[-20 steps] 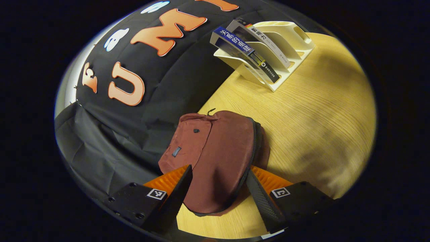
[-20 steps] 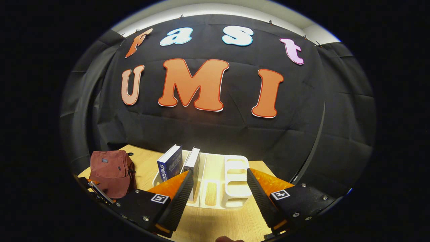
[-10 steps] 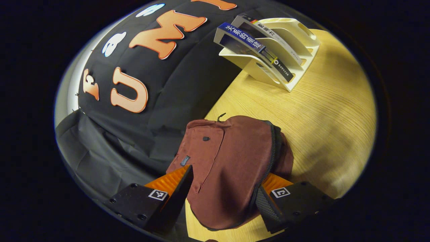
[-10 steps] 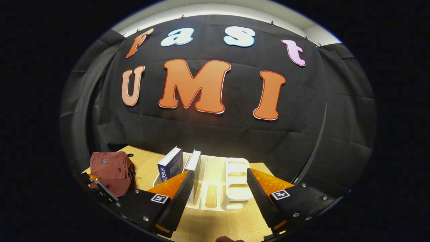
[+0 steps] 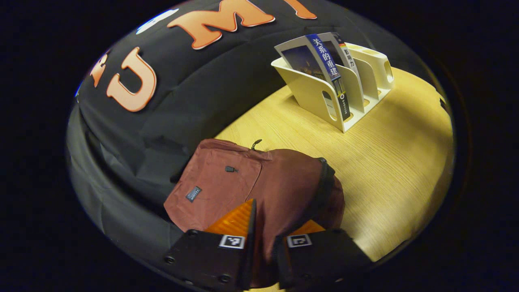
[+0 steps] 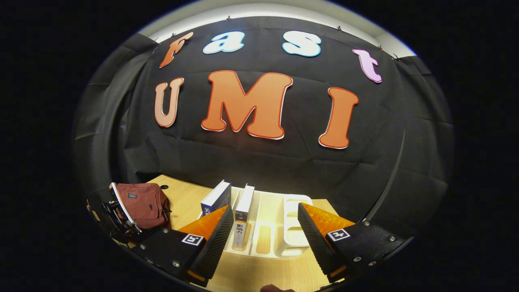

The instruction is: Open the schoolbag, grab two books from the bookshelf and put them into the schoolbag.

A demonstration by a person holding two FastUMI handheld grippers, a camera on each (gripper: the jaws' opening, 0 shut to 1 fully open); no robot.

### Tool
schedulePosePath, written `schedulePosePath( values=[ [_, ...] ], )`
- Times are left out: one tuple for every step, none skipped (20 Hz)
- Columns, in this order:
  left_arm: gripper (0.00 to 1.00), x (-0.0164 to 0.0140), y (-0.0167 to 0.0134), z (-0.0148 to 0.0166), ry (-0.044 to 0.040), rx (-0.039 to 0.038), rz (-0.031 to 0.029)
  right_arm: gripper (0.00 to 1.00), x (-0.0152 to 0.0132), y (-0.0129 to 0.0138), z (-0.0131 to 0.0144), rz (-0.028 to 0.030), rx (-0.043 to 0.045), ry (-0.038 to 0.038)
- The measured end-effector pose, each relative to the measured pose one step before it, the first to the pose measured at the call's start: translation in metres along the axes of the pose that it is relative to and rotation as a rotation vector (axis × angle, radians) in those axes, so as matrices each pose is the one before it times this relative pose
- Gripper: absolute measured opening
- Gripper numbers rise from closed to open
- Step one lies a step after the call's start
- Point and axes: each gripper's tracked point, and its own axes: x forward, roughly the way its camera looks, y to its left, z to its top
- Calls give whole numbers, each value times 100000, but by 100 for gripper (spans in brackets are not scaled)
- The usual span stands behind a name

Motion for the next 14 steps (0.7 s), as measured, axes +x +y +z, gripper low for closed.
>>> schedulePosePath(
  values=[
    [17, -9, 77, 183, 268, -1251, -2531, 94, 160, 379, 254, 812, -716, -248],
    [13, -299, 235, 123, 254, -814, -1815, 94, 57, 350, 358, 793, -785, -538],
    [11, -323, 221, 228, 755, -1534, -3308, 94, 185, 232, 321, -147, -1059, 179],
    [11, -468, 367, 276, 764, -1602, -2655, 94, 311, -202, -64, -1726, -1997, 1343],
    [11, -332, 515, 274, 571, -1643, -2170, 94, 195, -173, 296, -1491, -2140, 494],
    [12, -336, 601, 321, 360, -1440, -2467, 94, 112, 170, 610, 455, -1416, -183],
    [11, -391, 676, 362, 1071, -1913, -2367, 94, -97, 228, 340, 586, -951, -21],
    [11, -320, 767, 502, 494, -1631, -2028, 94, 47, 78, 360, 619, -668, 552],
    [11, -281, 617, 443, 1212, -1400, -2995, 94, 421, 190, 386, 430, -15, 994],
    [11, -299, 349, 138, 3477, -577, -3746, 94, 405, 179, 234, 297, 549, 2096],
    [11, -103, 132, 285, 1316, -144, -3423, 94, 352, 209, -19, 339, 622, 2770],
    [9, -111, 550, 317, 1110, 118, -2054, 94, 18, 200, 316, 307, 677, 1765],
    [9, -407, 589, 336, 384, -374, -1826, 95, 174, 387, 820, 1580, 394, 423],
    [8, -517, 434, 382, 638, -904, -2192, 95, 178, 457, 648, 1637, -190, 751]
  ],
)
